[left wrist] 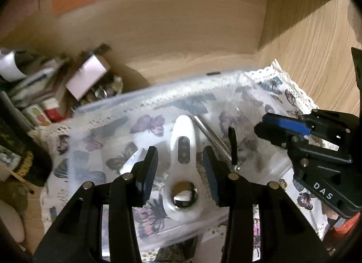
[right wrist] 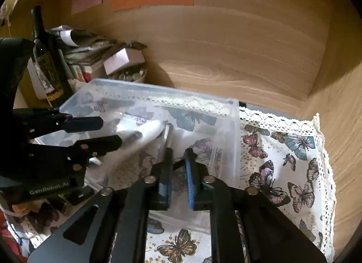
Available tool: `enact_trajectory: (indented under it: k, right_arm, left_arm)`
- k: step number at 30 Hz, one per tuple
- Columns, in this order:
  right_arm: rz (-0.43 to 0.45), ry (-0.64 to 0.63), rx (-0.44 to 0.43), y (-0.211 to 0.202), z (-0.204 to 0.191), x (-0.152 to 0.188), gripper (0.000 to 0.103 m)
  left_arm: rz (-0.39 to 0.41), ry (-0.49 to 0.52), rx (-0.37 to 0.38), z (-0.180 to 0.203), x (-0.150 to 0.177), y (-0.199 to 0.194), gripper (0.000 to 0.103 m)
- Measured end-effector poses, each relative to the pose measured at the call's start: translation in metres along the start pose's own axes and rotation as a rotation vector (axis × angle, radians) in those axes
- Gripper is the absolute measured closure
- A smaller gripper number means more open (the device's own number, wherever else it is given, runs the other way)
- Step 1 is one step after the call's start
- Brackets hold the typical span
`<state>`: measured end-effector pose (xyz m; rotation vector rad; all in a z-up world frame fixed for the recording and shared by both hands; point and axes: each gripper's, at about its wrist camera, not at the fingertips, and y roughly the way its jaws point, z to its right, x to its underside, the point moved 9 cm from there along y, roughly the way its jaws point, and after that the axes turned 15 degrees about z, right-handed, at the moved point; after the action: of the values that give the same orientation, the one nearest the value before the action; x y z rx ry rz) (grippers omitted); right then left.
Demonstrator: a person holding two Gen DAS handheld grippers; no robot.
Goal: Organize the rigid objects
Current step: 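Grasp a small black piece with the left tool while the right tool grasps the orange-black cylinder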
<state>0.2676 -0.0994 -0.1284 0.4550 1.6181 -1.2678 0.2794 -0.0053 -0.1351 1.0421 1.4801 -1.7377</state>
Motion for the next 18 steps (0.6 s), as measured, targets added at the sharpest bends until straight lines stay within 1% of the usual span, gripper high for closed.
enact_trajectory:
  k: [2, 3, 5, 6, 7, 8, 9, 11, 14, 16, 18]
  right_arm:
    - [0.023, 0.003, 0.003, -0.006, -0.002, -0.004, 0.073]
    - [0.034, 0.006, 0.004, -0.010, -0.002, -0.007, 0.071]
    - [0.059, 0.013, -0.004, -0.020, -0.005, -0.012, 0.068]
    - [0.074, 0.015, -0.007, -0.026, -0.007, -0.015, 0.064]
    - [0.087, 0.015, -0.006, -0.031, -0.008, -0.018, 0.062]
    - [0.105, 0.015, -0.005, -0.037, -0.010, -0.020, 0.056]
    - [0.121, 0.015, -0.007, -0.043, -0.012, -0.023, 0.052]
    - [0.138, 0.011, -0.016, -0.051, -0.018, -0.026, 0.049]
    - [0.158, 0.003, -0.029, -0.062, -0.028, -0.028, 0.041]
    - [0.164, -0.012, -0.043, -0.067, -0.034, -0.025, 0.040]
    - [0.163, -0.011, -0.054, -0.070, -0.040, -0.020, 0.040]
  left_arm:
    - [0.023, 0.001, 0.000, 0.000, -0.007, -0.009, 0.059]
    - [0.034, 0.000, -0.003, 0.000, -0.010, -0.015, 0.058]
    - [0.062, -0.002, -0.015, -0.003, -0.016, -0.028, 0.050]
    - [0.079, 0.000, -0.027, -0.005, -0.019, -0.035, 0.047]
    - [0.100, 0.004, -0.045, -0.008, -0.022, -0.043, 0.041]
    - [0.111, 0.005, -0.055, -0.012, -0.024, -0.049, 0.034]
    - [0.127, 0.005, -0.071, -0.016, -0.026, -0.058, 0.031]
    - [0.151, -0.004, -0.091, -0.022, -0.027, -0.075, 0.020]
    - [0.170, -0.016, -0.118, -0.029, -0.021, -0.093, 0.009]
    - [0.167, -0.020, -0.143, -0.034, -0.012, -0.101, 0.008]
    - [0.145, -0.028, -0.167, -0.039, 0.002, -0.105, 0.008]
